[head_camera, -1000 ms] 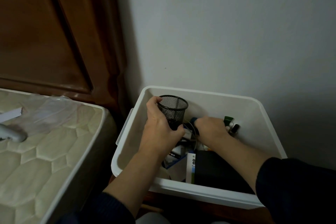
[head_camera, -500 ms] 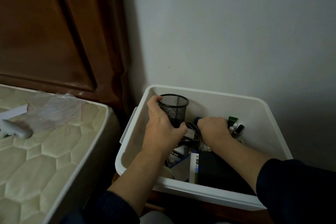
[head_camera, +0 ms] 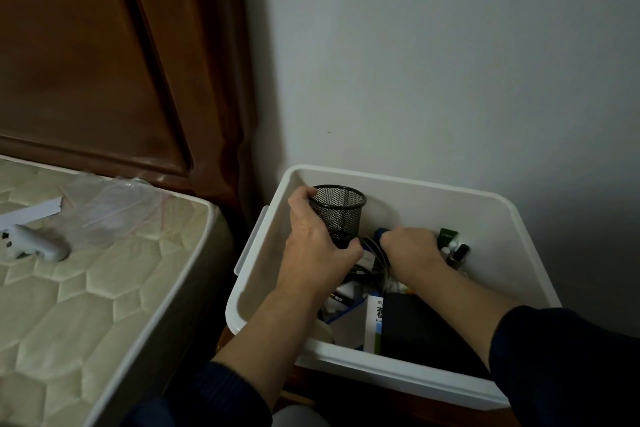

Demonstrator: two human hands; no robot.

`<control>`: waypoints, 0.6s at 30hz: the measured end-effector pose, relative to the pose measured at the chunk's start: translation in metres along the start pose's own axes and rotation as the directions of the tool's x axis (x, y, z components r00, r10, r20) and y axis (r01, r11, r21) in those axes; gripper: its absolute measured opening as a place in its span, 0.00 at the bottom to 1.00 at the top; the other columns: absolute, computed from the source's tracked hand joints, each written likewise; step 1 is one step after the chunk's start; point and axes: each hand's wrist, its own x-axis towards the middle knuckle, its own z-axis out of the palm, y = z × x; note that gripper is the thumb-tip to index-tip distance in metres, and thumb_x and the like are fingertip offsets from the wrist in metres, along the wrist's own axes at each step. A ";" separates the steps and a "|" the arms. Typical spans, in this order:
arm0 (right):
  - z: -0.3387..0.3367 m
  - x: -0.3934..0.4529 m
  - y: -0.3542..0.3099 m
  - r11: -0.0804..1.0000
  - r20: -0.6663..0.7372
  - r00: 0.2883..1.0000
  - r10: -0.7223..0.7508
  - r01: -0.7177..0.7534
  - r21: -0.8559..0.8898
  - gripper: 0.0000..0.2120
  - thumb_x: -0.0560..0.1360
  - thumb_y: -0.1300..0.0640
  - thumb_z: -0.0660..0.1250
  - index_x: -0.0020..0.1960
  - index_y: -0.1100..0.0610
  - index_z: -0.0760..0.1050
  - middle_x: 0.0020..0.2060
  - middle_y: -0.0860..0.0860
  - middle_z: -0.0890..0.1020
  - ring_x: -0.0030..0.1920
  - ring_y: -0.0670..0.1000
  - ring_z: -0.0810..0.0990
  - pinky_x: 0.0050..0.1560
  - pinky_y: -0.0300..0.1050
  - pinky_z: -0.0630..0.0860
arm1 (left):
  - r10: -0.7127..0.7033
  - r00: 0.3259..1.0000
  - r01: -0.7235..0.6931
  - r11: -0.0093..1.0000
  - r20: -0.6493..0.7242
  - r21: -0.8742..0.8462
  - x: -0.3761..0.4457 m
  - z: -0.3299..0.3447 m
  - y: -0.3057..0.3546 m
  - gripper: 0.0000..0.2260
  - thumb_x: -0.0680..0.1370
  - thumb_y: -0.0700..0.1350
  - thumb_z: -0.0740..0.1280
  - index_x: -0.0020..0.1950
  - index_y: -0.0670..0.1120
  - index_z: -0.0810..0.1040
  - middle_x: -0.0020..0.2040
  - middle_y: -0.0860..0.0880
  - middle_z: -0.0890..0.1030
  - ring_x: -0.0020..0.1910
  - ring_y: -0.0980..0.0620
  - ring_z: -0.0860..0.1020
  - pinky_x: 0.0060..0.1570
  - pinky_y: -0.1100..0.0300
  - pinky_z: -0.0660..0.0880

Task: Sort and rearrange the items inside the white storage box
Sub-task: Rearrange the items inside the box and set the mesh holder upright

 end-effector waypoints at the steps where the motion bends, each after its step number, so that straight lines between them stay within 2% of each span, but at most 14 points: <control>1: 0.000 0.000 0.000 1.000 0.002 1.000 -0.004 0.004 0.004 0.14 0.78 0.57 0.71 0.63 0.53 0.77 0.57 0.52 0.83 0.57 0.55 0.84 0.51 0.50 0.78 | 0.002 1.000 -0.002 1.000 0.002 0.003 0.000 0.000 0.000 0.40 0.70 0.45 0.79 0.69 0.59 0.56 0.65 0.51 0.74 0.53 0.51 0.83 0.48 0.65 0.80; 5: -0.004 -0.005 0.006 0.999 -0.028 0.999 -0.026 0.027 0.039 0.14 0.77 0.50 0.71 0.61 0.52 0.77 0.55 0.51 0.83 0.54 0.55 0.84 0.49 0.48 0.78 | -0.006 1.000 0.006 1.000 0.017 -0.005 -0.001 -0.001 0.000 0.40 0.69 0.45 0.79 0.69 0.60 0.55 0.66 0.50 0.74 0.54 0.49 0.83 0.53 0.53 0.84; 10: -0.018 -0.018 0.021 0.994 -0.068 0.996 -0.061 0.068 0.091 0.13 0.77 0.49 0.70 0.60 0.51 0.78 0.54 0.52 0.83 0.53 0.55 0.83 0.45 0.46 0.74 | -0.001 1.000 0.001 1.000 0.026 0.004 -0.001 -0.001 0.001 0.40 0.69 0.46 0.79 0.70 0.59 0.55 0.66 0.51 0.73 0.55 0.49 0.82 0.54 0.51 0.83; 12: -0.024 -0.026 0.028 0.989 -0.122 0.992 -0.027 0.044 0.142 0.12 0.78 0.49 0.69 0.59 0.51 0.78 0.53 0.52 0.83 0.52 0.56 0.83 0.43 0.45 0.73 | 0.007 0.999 -0.007 1.000 0.041 -0.001 0.000 0.000 -0.001 0.40 0.69 0.46 0.79 0.70 0.59 0.55 0.65 0.51 0.73 0.56 0.50 0.82 0.53 0.57 0.83; 15: -0.034 -0.042 0.043 0.962 -0.248 0.967 0.062 0.008 0.272 0.10 0.79 0.47 0.68 0.57 0.49 0.77 0.50 0.50 0.82 0.49 0.55 0.82 0.41 0.45 0.72 | 0.010 0.997 -0.010 1.000 0.076 -0.002 0.000 0.000 -0.002 0.42 0.70 0.44 0.80 0.71 0.61 0.54 0.63 0.55 0.72 0.55 0.56 0.80 0.46 0.76 0.76; 17: -0.039 -0.056 0.054 0.892 -0.304 0.939 0.159 -0.004 0.453 0.05 0.79 0.46 0.68 0.53 0.46 0.76 0.46 0.45 0.83 0.45 0.51 0.82 0.41 0.46 0.75 | -0.003 0.994 0.005 1.000 0.114 -0.015 -0.001 0.000 -0.002 0.46 0.69 0.42 0.80 0.72 0.63 0.52 0.61 0.56 0.74 0.55 0.57 0.80 0.46 0.79 0.74; 18: -0.042 -0.063 0.059 0.810 -0.320 0.919 0.229 0.003 0.587 0.04 0.79 0.47 0.69 0.51 0.45 0.76 0.43 0.43 0.83 0.43 0.48 0.82 0.41 0.46 0.77 | -0.011 0.991 0.013 1.000 0.134 -0.016 -0.001 0.001 -0.002 0.48 0.69 0.41 0.80 0.74 0.63 0.50 0.61 0.55 0.76 0.55 0.56 0.80 0.47 0.76 0.75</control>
